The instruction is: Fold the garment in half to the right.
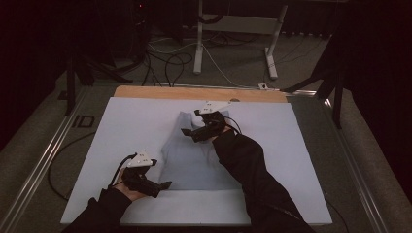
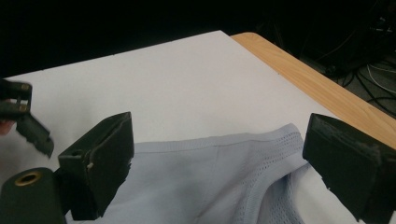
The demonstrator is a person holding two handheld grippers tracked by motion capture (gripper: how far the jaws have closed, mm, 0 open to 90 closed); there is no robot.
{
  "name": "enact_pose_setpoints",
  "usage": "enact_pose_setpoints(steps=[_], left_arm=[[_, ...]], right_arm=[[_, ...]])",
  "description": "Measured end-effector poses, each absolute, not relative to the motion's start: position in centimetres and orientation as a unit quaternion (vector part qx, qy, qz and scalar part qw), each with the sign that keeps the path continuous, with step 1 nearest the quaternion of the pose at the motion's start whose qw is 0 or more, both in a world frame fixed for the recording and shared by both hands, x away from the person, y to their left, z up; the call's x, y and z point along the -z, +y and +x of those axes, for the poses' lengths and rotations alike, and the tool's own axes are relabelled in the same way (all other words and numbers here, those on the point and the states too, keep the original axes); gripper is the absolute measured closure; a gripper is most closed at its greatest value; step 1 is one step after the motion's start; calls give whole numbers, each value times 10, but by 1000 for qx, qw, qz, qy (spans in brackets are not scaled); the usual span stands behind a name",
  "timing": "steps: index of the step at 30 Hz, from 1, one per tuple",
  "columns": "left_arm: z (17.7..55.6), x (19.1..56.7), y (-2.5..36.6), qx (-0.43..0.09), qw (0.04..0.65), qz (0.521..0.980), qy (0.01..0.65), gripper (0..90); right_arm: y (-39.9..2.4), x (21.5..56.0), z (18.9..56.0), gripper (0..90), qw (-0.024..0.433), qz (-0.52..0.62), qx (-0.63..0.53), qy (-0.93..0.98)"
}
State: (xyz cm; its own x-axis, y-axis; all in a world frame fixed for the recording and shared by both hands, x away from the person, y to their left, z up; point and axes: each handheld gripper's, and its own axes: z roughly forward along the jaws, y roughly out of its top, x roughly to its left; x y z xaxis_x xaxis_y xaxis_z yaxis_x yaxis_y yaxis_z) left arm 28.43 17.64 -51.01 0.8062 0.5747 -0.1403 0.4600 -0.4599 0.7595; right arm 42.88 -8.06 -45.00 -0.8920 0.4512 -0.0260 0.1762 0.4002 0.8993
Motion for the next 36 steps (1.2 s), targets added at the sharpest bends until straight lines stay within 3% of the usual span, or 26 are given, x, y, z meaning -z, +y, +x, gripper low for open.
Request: enact_pose_setpoints(steps=[10, 11, 15, 26, 27, 34, 36], left_arm=[[289, 526, 174, -45, 393, 863, 314, 104], [290, 526, 174, -42, 392, 863, 314, 150], [297, 530, 175, -41, 390, 861, 323, 177], [295, 531, 170, -28, 386, 866, 316, 370], [293, 531, 170, -29, 386, 867, 314, 417], [280, 531, 159, -78, 365, 872, 316, 483], [278, 530, 154, -87, 356, 876, 315, 563]], right_arm=[[-70, 454, 435, 91, 127, 187, -507, 832], [-68, 456, 437, 91, 128, 185, -504, 834], [-66, 458, 438, 91, 121, 191, -502, 835], [-63, 464, 443, 92, 116, 194, -499, 836], [-63, 464, 443, 91, 119, 188, -497, 839], [-62, 464, 444, 92, 119, 191, -498, 837], [-62, 465, 444, 92, 117, 193, -500, 836]])
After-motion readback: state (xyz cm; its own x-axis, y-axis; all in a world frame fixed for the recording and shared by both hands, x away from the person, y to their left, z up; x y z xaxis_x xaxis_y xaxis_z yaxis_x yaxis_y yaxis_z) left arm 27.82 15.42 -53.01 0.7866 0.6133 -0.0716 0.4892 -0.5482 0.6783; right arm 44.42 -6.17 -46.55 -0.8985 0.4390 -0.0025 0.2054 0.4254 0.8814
